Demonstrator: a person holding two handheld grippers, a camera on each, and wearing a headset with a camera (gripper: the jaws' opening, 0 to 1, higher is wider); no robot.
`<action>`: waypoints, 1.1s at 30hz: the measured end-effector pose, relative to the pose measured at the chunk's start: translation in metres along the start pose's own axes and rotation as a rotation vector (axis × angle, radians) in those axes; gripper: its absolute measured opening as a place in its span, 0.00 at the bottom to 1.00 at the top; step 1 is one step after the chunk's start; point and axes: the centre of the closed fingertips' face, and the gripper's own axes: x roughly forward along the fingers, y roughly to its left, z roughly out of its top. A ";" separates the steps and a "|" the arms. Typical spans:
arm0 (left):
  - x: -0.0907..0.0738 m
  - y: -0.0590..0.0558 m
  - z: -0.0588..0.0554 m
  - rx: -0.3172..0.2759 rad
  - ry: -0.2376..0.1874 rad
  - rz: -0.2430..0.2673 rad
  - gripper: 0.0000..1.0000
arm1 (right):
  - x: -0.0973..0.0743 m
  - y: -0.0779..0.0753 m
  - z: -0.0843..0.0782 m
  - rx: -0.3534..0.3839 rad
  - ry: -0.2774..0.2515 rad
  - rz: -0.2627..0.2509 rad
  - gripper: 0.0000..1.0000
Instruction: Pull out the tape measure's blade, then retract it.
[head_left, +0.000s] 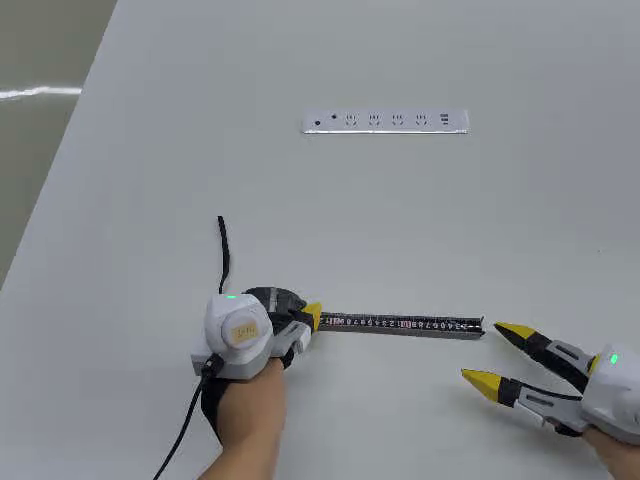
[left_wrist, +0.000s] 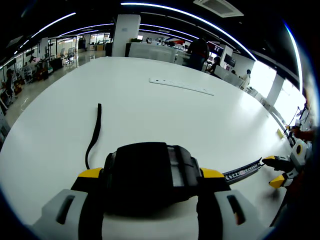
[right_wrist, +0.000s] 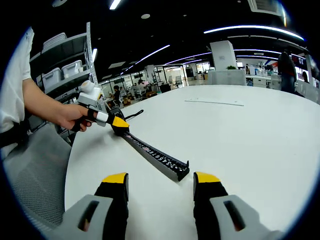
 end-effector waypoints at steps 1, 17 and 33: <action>0.000 0.000 0.000 0.000 0.000 0.000 0.74 | 0.000 -0.003 -0.001 0.005 -0.002 -0.002 0.52; 0.000 0.000 0.000 0.004 0.001 -0.005 0.73 | 0.004 -0.020 -0.002 -0.006 0.002 0.021 0.49; 0.000 -0.001 -0.001 -0.006 0.001 -0.009 0.74 | 0.015 -0.021 -0.001 -0.058 0.001 0.065 0.41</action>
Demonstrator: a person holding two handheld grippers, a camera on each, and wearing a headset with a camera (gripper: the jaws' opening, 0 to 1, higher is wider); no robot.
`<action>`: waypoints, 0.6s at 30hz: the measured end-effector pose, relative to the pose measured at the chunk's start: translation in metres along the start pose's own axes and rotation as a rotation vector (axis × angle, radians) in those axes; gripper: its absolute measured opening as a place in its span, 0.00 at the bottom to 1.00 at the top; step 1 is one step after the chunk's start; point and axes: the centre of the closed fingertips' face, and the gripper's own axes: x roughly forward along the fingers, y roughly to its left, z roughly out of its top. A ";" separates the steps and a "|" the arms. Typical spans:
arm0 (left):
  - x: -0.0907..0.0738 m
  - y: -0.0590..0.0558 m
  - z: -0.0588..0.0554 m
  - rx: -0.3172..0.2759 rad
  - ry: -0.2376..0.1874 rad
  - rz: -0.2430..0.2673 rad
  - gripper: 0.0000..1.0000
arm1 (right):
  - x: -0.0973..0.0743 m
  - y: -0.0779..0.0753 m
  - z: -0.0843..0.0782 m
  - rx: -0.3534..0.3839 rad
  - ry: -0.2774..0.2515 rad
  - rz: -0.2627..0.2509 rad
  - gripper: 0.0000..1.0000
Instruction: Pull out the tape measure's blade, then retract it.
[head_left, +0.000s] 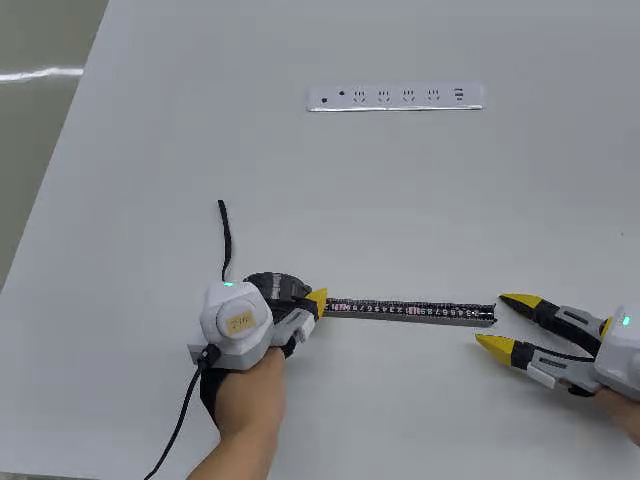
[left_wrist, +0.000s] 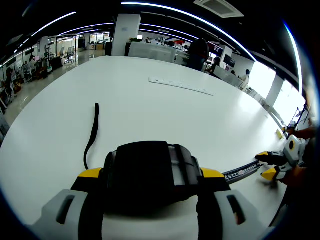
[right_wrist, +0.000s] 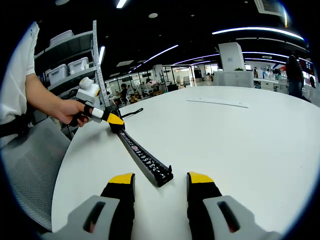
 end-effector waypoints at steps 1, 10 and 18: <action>0.000 0.000 0.000 0.000 -0.001 0.000 0.74 | 0.000 0.000 0.000 -0.003 0.000 0.001 0.40; -0.001 -0.001 -0.001 0.000 -0.001 -0.003 0.74 | 0.002 0.003 0.003 -0.022 0.002 0.022 0.35; 0.000 0.000 -0.001 0.001 -0.001 -0.003 0.74 | 0.009 0.006 0.005 -0.045 0.011 0.050 0.28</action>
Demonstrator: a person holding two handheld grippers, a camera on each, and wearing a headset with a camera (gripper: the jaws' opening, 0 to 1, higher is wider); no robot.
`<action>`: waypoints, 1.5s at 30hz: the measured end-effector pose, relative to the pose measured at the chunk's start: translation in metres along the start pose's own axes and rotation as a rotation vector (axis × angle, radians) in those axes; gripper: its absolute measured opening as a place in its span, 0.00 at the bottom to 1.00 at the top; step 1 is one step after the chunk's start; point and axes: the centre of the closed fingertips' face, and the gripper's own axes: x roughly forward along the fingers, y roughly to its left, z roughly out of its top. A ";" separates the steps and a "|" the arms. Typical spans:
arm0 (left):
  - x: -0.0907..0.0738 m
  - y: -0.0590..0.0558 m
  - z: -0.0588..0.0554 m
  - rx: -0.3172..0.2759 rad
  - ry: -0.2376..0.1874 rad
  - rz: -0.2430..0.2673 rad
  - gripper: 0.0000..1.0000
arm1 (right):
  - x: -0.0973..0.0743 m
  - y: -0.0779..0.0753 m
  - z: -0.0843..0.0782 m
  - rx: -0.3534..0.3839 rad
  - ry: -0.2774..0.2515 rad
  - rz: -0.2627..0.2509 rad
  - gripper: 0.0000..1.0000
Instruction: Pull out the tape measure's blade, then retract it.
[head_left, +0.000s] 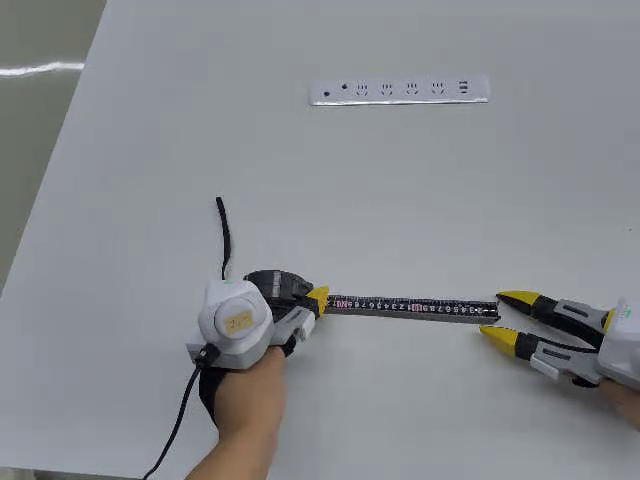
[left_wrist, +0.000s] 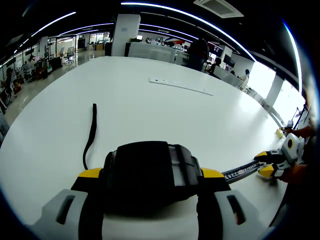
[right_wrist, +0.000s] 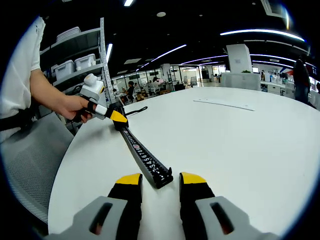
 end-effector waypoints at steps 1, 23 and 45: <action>0.000 0.000 0.000 0.000 0.000 0.000 0.74 | 0.000 0.002 0.000 0.000 0.000 0.009 0.27; 0.001 0.001 0.001 0.001 -0.006 0.014 0.74 | 0.000 0.000 -0.005 -0.022 0.006 0.017 0.13; 0.002 0.002 0.000 -0.057 -0.001 0.032 0.75 | -0.001 -0.001 -0.003 -0.016 -0.015 0.013 0.12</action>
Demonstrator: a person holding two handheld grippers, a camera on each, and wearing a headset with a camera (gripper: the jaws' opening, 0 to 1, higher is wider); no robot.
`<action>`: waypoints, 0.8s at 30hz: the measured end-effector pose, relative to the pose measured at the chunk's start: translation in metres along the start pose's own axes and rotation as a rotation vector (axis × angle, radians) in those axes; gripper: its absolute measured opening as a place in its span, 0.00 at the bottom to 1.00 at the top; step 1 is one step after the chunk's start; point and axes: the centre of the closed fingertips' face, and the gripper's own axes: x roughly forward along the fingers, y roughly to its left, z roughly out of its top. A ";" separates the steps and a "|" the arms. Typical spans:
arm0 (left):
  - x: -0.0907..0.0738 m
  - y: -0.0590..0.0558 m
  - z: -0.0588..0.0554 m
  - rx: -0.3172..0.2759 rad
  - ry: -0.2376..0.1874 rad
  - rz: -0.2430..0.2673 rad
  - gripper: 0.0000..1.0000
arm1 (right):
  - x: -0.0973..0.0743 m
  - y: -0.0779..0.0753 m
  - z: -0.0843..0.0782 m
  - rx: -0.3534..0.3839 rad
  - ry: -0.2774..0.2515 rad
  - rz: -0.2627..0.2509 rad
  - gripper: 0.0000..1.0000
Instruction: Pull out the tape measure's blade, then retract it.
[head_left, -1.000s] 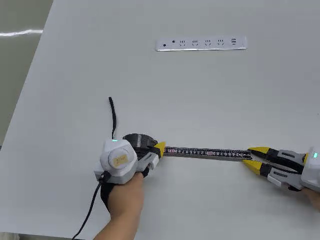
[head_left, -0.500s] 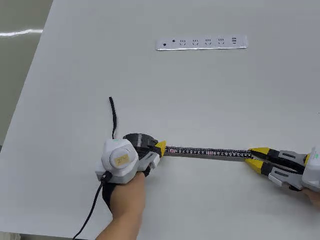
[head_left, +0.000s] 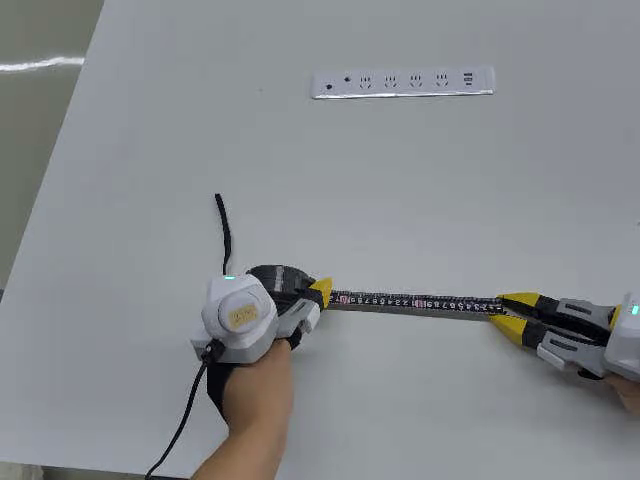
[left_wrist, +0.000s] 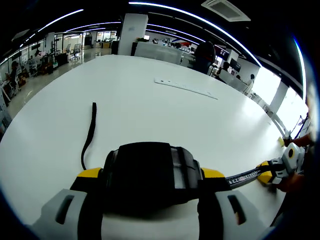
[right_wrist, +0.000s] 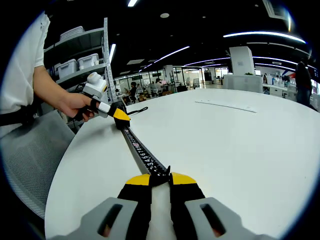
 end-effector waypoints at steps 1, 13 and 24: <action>0.000 0.000 0.000 -0.001 0.001 0.002 0.75 | 0.000 0.000 0.000 0.000 0.000 0.000 0.12; 0.000 0.001 -0.002 -0.009 0.033 0.012 0.75 | 0.000 0.001 0.001 -0.001 -0.001 0.001 0.12; -0.001 0.001 -0.003 -0.009 0.045 0.011 0.73 | 0.006 0.008 0.003 -0.013 0.006 0.033 0.12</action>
